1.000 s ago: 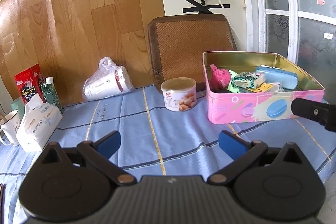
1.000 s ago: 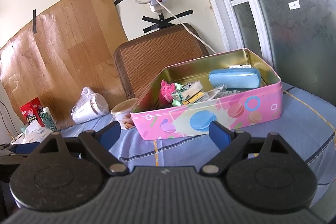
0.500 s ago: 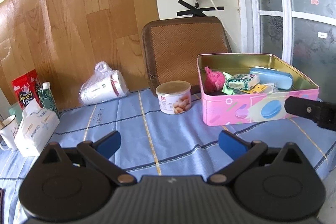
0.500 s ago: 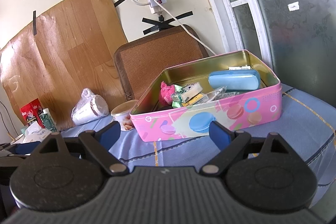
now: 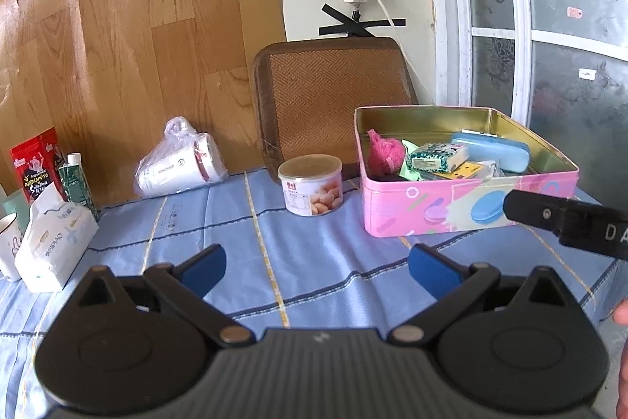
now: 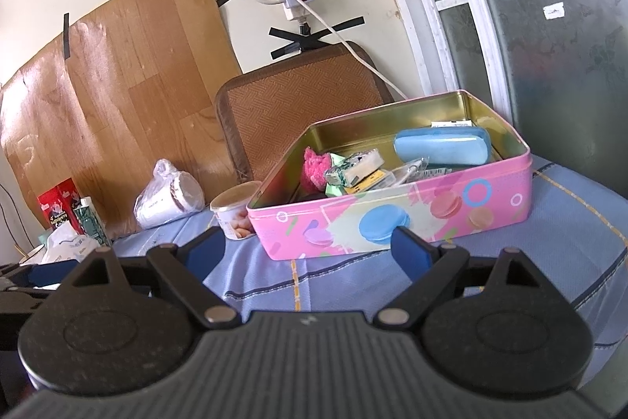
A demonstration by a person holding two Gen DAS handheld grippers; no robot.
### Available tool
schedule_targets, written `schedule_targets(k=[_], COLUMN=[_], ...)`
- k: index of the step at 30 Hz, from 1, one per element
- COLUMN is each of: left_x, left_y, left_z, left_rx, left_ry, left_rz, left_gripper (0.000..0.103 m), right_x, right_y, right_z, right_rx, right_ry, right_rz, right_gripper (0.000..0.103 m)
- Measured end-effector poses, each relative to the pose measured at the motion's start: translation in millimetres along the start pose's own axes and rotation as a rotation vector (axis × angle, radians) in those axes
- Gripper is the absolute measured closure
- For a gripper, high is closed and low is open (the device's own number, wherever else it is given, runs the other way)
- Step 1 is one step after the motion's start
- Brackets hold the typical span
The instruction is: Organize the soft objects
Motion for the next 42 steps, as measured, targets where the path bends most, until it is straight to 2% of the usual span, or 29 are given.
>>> schedule_targets(k=[6,12,17,24,42], left_x=[-1,-3,0,6,1], left_y=[6,1,-1,-12,-17], left_z=[1,-3,-4,-14,-18], left_rx=[-0.037,0.005,0.011,0.076,0.117], left_ry=[-0.009,0.006,0.014,0.042,0.032], left_rz=[0.011,-0.009,0.013,0.009,0.01], left_gripper=[0.0,0.0,0.0,0.0,0.0], right_x=[0,0,-2,0,-2], right_y=[-1,0,-1,-3,-3], right_z=[-1,-2,-3,-6,-7], right_rx=[0.004,0.007,0.01,0.024,0.026], right_ry=[0.001,-0.003,-0.012,-0.007,-0.018], right_rz=[0.0,-0.001,-0.003,-0.002,-0.01], right_gripper=[0.01,0.01,0.009,0.009,0.008])
Point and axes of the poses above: each gripper's, at about its wrist camera, not at the fingertips, and y roughly against the way its jaws point, x to its left, z to its top, the point moved 8 cm from there along -y, roughly the way its jaws point, and after that the axes turned 12 degrees about -z, right-handed, at the moved point
